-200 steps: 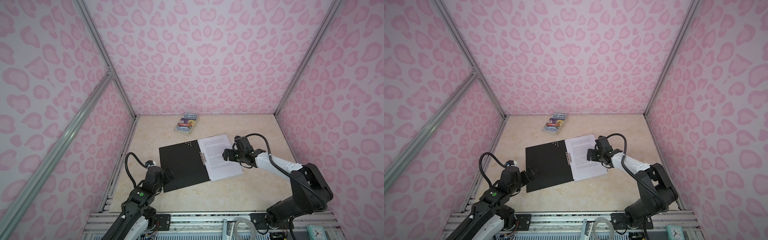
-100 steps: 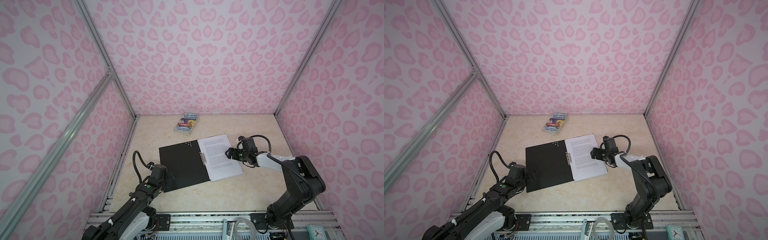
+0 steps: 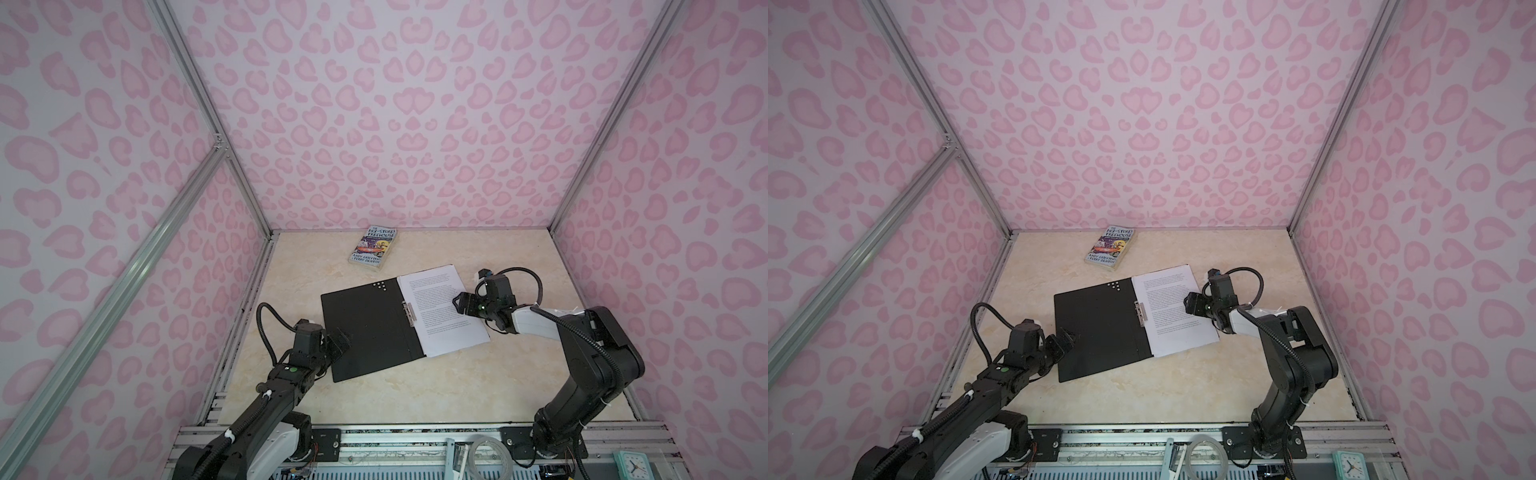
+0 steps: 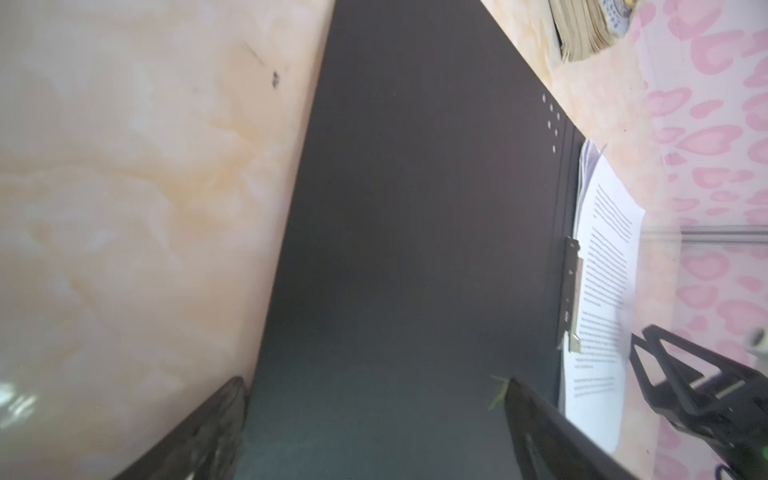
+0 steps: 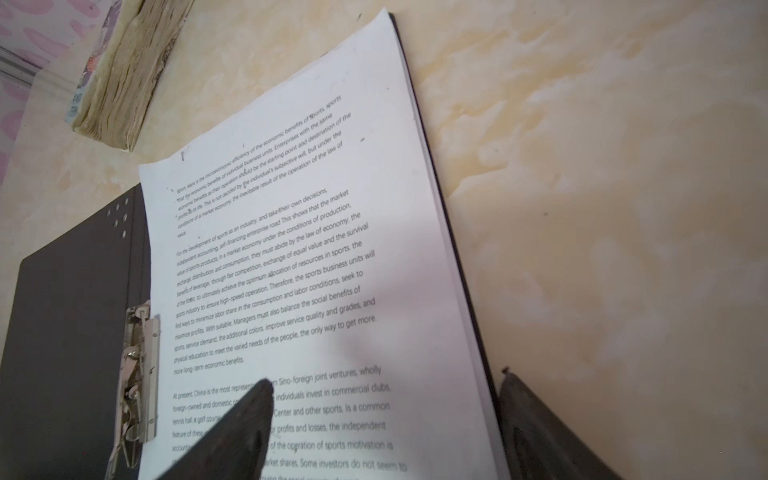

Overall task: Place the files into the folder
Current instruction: 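Lift the black folder cover with the left gripper and swing it over the sheets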

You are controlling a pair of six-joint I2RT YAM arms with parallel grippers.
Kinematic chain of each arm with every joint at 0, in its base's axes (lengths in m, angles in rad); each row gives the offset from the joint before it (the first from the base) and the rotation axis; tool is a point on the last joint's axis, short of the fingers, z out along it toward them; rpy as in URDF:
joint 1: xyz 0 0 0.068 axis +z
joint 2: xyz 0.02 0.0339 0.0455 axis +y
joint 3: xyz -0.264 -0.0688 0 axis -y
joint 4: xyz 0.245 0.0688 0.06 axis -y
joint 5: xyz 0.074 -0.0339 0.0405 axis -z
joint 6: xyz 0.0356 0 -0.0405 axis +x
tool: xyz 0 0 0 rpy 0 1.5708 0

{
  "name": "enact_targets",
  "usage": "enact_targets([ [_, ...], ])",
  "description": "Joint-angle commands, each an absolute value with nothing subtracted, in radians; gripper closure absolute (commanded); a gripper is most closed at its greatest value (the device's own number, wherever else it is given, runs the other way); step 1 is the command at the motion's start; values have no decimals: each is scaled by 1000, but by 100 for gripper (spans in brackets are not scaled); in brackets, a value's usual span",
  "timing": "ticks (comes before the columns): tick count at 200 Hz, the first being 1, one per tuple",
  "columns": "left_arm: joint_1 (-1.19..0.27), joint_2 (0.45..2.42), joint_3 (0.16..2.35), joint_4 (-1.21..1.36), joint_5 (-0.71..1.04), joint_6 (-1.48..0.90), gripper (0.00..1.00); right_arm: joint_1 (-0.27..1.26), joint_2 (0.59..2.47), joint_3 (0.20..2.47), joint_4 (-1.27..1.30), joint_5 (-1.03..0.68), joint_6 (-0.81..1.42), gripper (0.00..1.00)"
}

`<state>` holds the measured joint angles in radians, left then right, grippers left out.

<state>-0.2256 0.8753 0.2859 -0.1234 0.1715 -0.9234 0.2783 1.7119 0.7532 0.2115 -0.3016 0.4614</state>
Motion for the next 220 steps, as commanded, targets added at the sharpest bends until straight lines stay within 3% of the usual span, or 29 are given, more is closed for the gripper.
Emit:
enact_targets([
  [1,-236,792,340,-9,509,-989,3,287,1714,731,41,-560,513,17],
  [62,-315,741,460,-31,534,-978,3,278,1685,708,76,-597,543,18],
  [96,-446,801,629,-87,423,-915,3,256,1662,682,101,-601,562,18],
  [166,-872,1343,1066,-109,214,-757,3,222,1636,652,150,-625,596,11],
  [174,-904,1420,1124,-104,211,-746,3,215,1632,646,153,-618,599,10],
  [180,-923,1477,1165,-95,214,-744,3,206,1623,642,152,-611,601,3],
  [204,-967,1667,1305,-64,234,-753,3,131,1556,599,141,-558,626,2],
  [220,-973,1690,1339,-50,216,-745,3,79,1459,556,113,-487,625,2],
])
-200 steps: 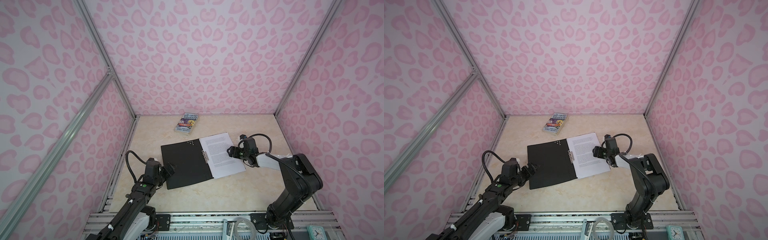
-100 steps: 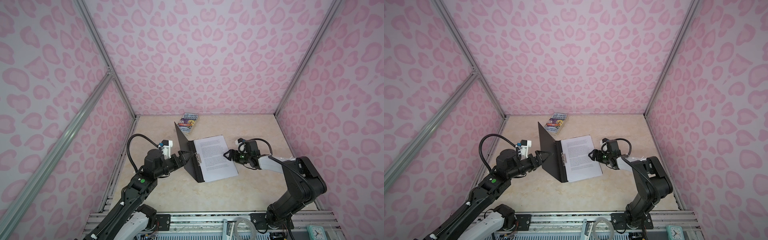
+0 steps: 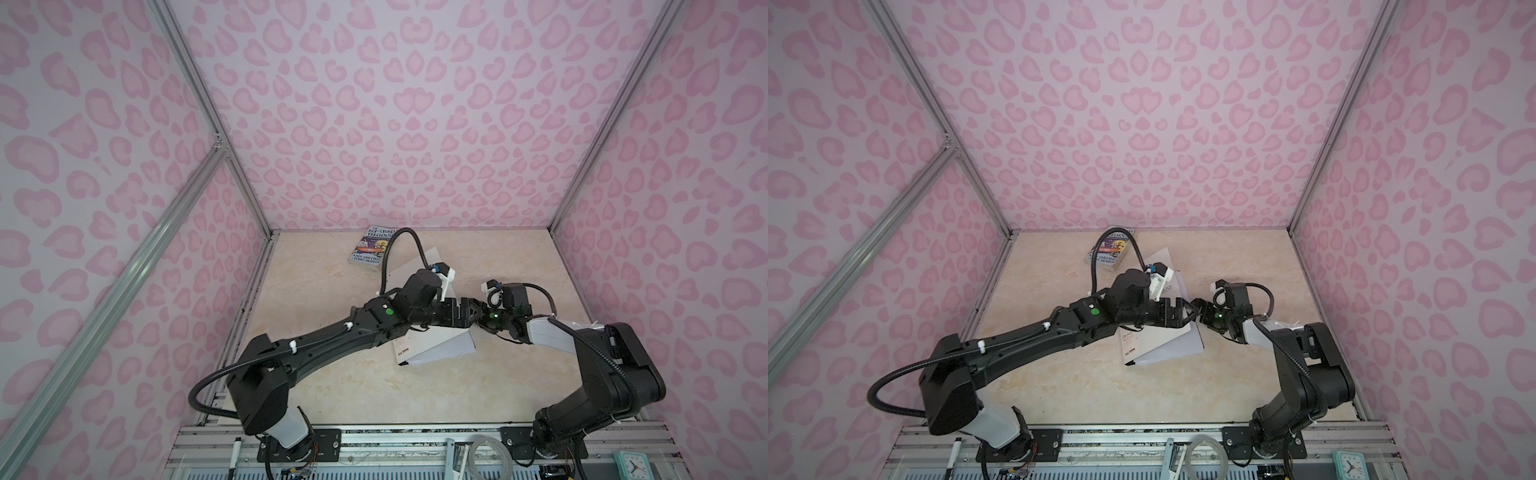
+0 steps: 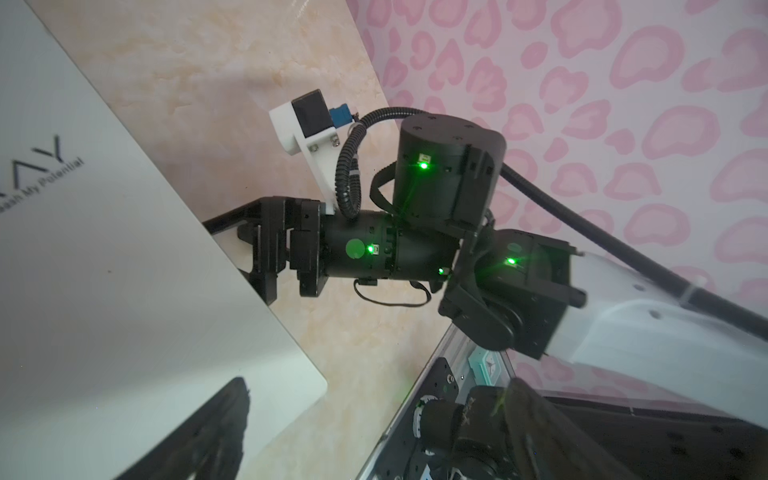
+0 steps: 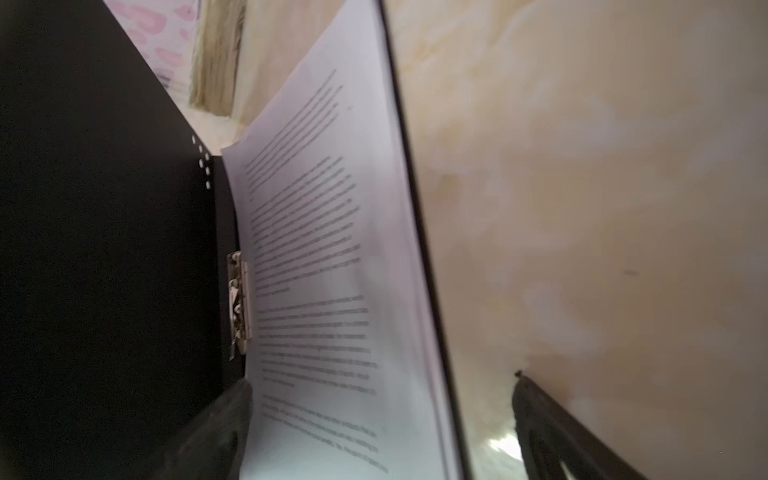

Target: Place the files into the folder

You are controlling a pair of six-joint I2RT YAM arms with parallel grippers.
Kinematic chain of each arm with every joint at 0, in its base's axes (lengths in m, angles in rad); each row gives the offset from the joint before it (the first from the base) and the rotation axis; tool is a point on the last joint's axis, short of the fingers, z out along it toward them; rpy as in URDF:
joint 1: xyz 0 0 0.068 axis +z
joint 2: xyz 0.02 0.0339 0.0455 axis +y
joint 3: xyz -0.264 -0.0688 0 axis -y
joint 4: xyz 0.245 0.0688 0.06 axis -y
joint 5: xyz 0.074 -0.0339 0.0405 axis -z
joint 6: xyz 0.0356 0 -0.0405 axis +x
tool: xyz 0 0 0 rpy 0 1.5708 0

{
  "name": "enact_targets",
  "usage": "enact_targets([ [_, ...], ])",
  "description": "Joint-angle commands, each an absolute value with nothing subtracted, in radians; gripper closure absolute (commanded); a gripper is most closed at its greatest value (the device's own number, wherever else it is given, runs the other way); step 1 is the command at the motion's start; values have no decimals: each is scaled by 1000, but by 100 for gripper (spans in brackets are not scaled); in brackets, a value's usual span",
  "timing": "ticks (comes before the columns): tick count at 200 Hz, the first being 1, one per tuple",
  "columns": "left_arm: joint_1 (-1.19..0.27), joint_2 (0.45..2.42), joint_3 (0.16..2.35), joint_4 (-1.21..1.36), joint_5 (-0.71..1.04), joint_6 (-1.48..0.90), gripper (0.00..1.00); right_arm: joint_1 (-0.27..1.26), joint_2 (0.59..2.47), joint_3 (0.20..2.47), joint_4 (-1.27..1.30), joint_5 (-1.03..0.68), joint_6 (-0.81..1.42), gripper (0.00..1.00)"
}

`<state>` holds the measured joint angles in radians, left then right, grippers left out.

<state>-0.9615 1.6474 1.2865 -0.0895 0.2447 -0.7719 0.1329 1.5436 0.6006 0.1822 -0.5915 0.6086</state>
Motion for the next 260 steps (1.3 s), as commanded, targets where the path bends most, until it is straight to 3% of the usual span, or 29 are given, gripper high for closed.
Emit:
enact_targets([
  [1,-972,1688,1339,-49,214,-744,3,77,1452,554,108,-484,623,2],
  [42,-893,1365,1136,-126,-73,-638,3,66,1189,534,-15,-291,549,2],
  [64,-695,1146,925,-193,-217,-638,3,66,1093,532,-45,-191,527,2],
  [79,-548,1030,798,-227,-440,-645,3,68,1031,515,-34,-89,514,2],
  [105,-398,893,497,107,-690,-458,3,76,959,364,279,21,401,2],
  [130,-325,879,420,174,-825,-395,3,78,986,247,575,243,341,1],
  [144,-294,912,378,282,-912,-351,3,52,1043,270,622,199,272,1],
  [193,-117,1165,192,871,-621,-228,3,42,1373,343,779,256,149,1],
  [208,-106,1231,235,892,-511,-155,3,44,1393,416,668,230,82,0],
  [225,-108,1317,284,923,-468,-69,3,46,1436,353,861,213,36,0],
  [239,-88,1439,264,1130,-459,-60,4,39,1505,274,1070,214,44,0],
  [250,-72,1421,316,968,-381,-67,3,29,1585,238,1246,177,33,0],
  [260,-41,1471,297,1046,-358,-96,4,24,1554,253,1170,173,47,0],
])
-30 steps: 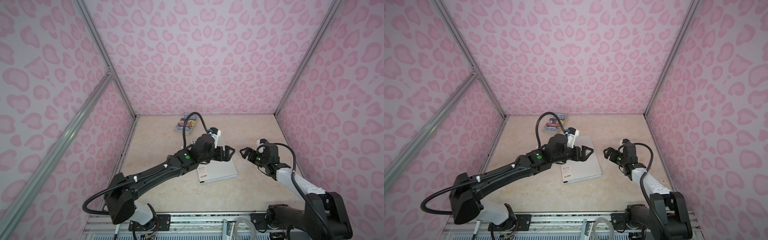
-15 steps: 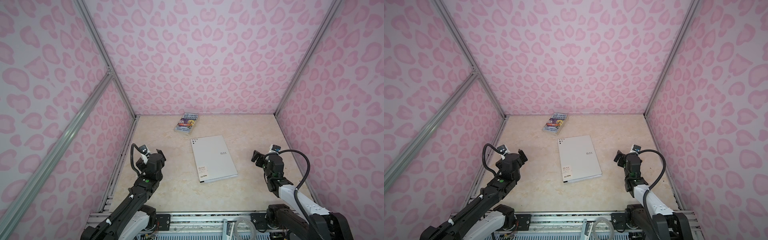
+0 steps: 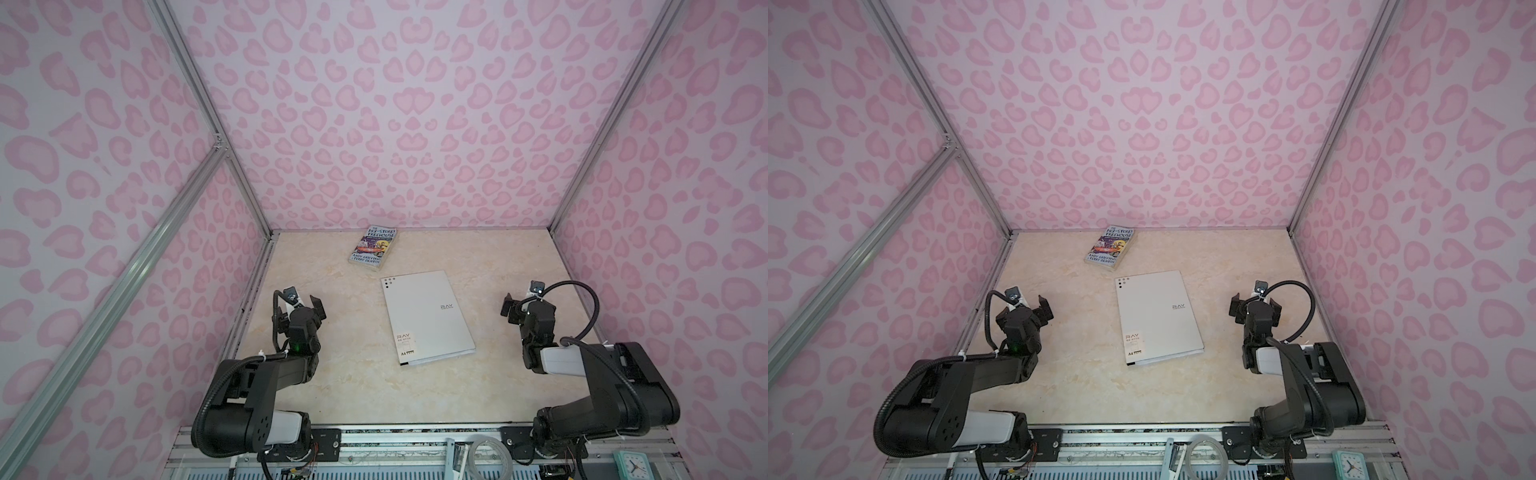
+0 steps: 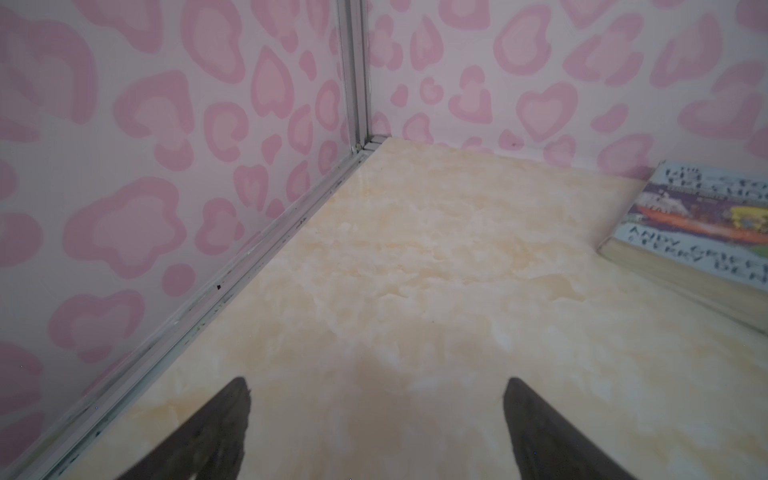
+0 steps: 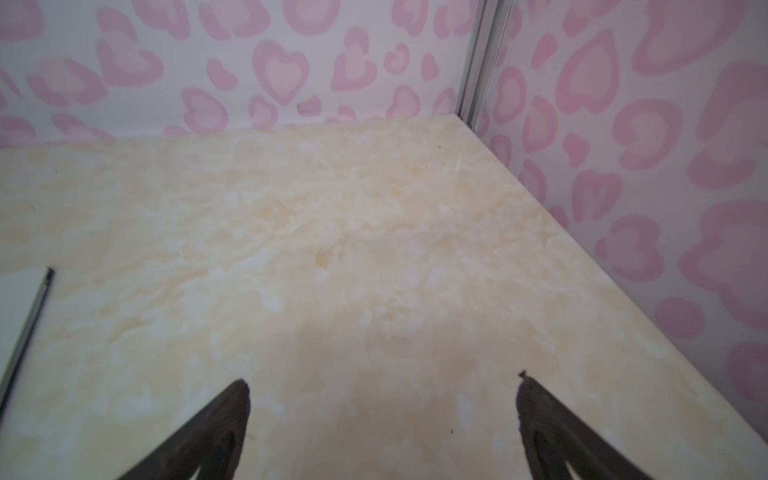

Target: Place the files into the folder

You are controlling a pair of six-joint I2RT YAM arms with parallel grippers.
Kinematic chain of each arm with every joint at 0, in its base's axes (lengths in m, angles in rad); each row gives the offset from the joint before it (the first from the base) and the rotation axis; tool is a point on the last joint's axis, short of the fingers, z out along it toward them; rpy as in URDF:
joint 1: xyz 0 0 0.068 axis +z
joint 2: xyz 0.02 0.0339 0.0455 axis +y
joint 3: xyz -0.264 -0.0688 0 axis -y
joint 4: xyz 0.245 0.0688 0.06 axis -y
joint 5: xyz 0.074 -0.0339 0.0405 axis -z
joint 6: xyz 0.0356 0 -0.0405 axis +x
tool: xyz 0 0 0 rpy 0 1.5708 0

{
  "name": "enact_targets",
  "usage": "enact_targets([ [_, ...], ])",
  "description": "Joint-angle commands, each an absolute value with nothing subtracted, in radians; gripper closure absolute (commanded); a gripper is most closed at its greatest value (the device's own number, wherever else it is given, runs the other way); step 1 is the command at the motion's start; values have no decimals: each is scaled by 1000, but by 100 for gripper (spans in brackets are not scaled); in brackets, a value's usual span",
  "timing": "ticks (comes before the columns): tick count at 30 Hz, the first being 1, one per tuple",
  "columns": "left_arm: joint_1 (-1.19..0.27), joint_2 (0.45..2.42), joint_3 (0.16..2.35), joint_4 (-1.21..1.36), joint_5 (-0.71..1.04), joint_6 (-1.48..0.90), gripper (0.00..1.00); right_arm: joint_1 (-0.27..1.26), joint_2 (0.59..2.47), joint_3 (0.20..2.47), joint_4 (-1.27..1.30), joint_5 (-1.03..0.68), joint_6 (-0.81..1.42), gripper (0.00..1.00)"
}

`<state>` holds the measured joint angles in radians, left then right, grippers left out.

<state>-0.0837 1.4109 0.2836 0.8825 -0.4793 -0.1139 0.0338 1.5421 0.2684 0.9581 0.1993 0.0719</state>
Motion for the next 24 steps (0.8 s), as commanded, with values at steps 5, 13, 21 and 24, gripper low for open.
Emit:
enact_targets([
  [5,-20,1477,311,1021,-326,-107,4,10,1564,309,1076,147,55,0],
  [13,-29,1472,303,1033,-332,-97,3,27,1569,318,1068,164,28,0],
  [21,-6,1490,339,980,-285,-108,3,32,1568,318,1066,169,24,0],
  [24,-11,1477,327,993,-172,-56,3,32,1567,319,1064,169,24,0],
])
